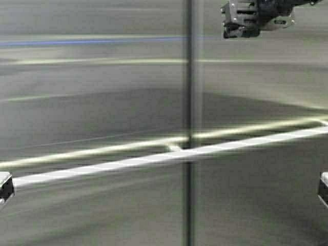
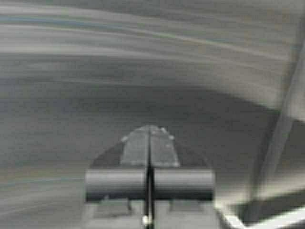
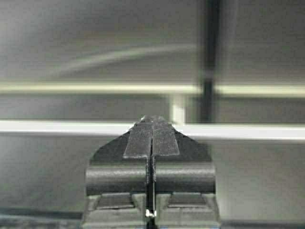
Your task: Navigate to elevator, push the call button, then enter the elevator
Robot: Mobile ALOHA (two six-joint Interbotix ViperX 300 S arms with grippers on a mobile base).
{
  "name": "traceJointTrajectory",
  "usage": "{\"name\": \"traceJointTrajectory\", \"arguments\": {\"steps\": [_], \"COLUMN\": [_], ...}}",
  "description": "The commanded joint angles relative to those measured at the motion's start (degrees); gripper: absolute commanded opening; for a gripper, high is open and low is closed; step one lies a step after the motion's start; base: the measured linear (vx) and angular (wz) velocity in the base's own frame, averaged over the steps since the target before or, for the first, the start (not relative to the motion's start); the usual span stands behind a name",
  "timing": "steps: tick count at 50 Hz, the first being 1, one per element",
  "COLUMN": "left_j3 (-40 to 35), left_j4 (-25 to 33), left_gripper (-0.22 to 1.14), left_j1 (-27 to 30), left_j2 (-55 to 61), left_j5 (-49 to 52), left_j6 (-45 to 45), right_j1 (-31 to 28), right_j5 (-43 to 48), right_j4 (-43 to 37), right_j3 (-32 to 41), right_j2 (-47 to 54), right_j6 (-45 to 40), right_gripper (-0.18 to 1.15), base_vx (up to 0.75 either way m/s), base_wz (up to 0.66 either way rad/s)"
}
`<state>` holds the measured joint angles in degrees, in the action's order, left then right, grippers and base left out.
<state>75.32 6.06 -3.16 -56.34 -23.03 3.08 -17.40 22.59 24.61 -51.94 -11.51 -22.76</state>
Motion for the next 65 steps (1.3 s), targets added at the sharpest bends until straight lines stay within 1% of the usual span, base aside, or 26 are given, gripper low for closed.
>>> {"name": "traceJointTrajectory", "arguments": {"steps": [1,12,37,48,65], "left_j3": [-0.53,-0.53,-0.79,-0.88,-1.14], "left_j4": [-0.18,-0.18,-0.18,-0.18,-0.18], "left_gripper": [0.02,0.02,0.02,0.02,0.02], "left_j1": [0.00,0.00,0.00,0.09,0.09], "left_j2": [0.53,0.62,2.11,2.11,2.99], "left_j5": [-0.35,-0.35,-0.35,-0.35,-0.44], "left_j6": [-0.09,-0.44,-0.53,-0.53,-0.09], "right_j1": [-0.09,-0.09,-0.09,-0.09,-0.09], "right_j5": [0.35,0.35,0.70,0.70,0.70], "right_j4": [-0.09,-0.09,-0.09,-0.18,-0.09], "right_j3": [1.23,1.23,1.67,1.49,1.49], "right_j2": [-0.53,-0.53,-0.62,-2.37,-2.46], "right_j6": [-0.09,-0.35,-2.81,-2.99,-2.90], "right_gripper": [0.06,0.06,0.06,0.06,0.06], "base_vx": [0.06,0.05,0.02,0.00,0.00], "base_wz": [0.45,0.50,0.61,0.57,0.44]}}
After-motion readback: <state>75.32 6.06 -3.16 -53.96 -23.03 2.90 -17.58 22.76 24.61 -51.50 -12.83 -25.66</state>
